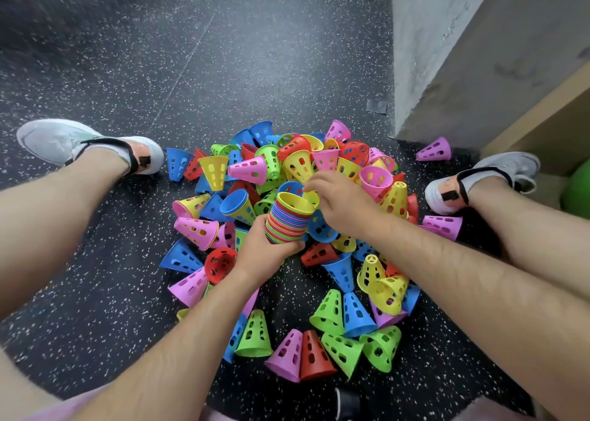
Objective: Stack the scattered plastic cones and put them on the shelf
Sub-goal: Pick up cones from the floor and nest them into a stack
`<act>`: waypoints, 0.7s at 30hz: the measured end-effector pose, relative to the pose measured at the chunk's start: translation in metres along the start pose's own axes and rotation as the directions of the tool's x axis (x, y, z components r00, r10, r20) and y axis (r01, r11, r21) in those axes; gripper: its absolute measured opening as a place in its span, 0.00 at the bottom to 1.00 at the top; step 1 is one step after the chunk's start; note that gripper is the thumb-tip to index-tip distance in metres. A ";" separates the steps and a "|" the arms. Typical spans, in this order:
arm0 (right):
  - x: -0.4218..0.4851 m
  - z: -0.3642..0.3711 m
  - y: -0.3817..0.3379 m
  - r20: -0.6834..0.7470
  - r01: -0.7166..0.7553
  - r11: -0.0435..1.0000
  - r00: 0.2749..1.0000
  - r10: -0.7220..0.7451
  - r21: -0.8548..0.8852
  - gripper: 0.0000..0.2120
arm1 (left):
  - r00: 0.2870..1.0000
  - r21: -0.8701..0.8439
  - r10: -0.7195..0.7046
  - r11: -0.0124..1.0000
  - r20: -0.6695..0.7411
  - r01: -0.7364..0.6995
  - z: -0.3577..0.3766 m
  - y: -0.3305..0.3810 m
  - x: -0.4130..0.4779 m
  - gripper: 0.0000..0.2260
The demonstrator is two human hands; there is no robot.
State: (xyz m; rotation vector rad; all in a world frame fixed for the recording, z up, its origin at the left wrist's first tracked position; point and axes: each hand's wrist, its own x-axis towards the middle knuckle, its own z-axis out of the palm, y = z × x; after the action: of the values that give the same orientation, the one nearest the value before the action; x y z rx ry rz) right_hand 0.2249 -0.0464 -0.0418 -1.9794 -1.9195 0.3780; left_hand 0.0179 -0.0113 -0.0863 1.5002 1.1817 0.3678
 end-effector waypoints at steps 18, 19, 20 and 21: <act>0.013 0.009 0.016 0.078 -0.188 0.954 0.974 0.211 -0.233 0.12 | 1.000 0.002 -0.015 1.000 0.022 0.015 0.005 -0.008 -0.001 0.27; 0.012 0.005 0.017 0.019 -0.219 0.966 0.974 0.224 -0.137 0.11 | 1.000 0.007 -0.017 1.000 0.023 0.017 0.005 -0.008 -0.001 0.28; 0.011 0.000 0.018 -0.034 -0.239 0.970 0.971 0.237 -0.041 0.11 | 0.999 0.010 -0.021 1.000 0.025 0.020 0.004 -0.009 -0.001 0.29; 0.009 -0.006 0.019 -0.087 -0.239 0.970 0.966 0.242 0.036 0.11 | 0.999 0.011 -0.023 1.000 0.027 0.023 0.004 -0.009 0.000 0.29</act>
State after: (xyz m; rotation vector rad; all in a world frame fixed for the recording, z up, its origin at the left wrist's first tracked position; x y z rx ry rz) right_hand 0.2449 -0.0384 -0.0442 -2.1798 -1.6159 0.3659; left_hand 0.0165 -0.0152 -0.0955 1.4949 1.1797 0.3252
